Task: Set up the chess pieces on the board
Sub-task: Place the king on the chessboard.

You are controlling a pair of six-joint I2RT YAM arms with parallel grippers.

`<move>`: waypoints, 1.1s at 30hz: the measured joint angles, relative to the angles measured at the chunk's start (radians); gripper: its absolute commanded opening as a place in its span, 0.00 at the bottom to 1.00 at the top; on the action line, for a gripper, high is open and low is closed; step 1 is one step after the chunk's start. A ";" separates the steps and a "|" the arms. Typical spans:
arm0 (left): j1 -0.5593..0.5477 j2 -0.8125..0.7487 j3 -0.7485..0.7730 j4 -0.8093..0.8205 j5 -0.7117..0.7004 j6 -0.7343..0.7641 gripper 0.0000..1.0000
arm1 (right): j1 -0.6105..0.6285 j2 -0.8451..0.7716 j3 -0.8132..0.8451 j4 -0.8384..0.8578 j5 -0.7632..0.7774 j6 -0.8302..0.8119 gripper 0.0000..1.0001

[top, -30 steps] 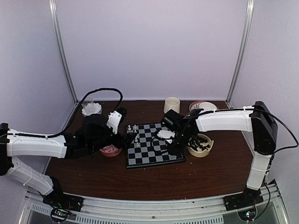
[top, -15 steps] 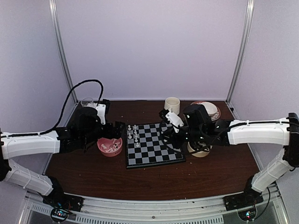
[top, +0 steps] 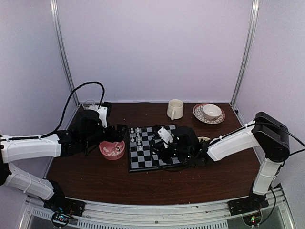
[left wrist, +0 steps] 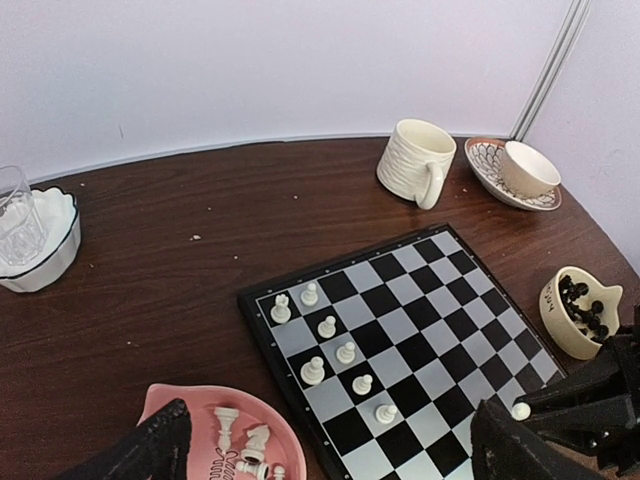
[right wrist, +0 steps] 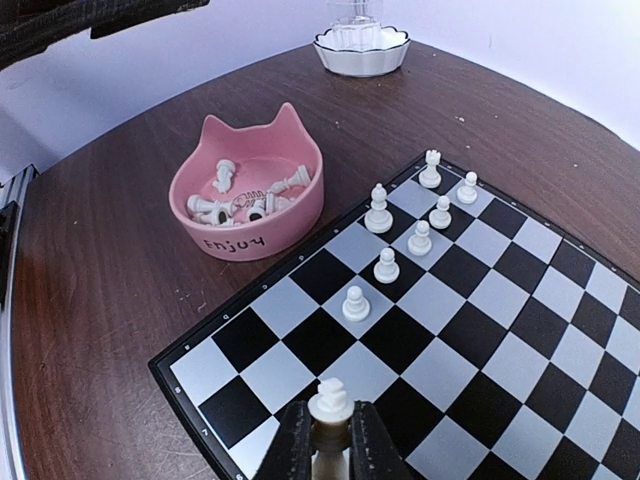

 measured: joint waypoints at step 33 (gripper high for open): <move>0.000 0.021 0.000 0.000 0.021 0.013 0.98 | 0.005 0.128 0.005 0.120 -0.025 0.023 0.16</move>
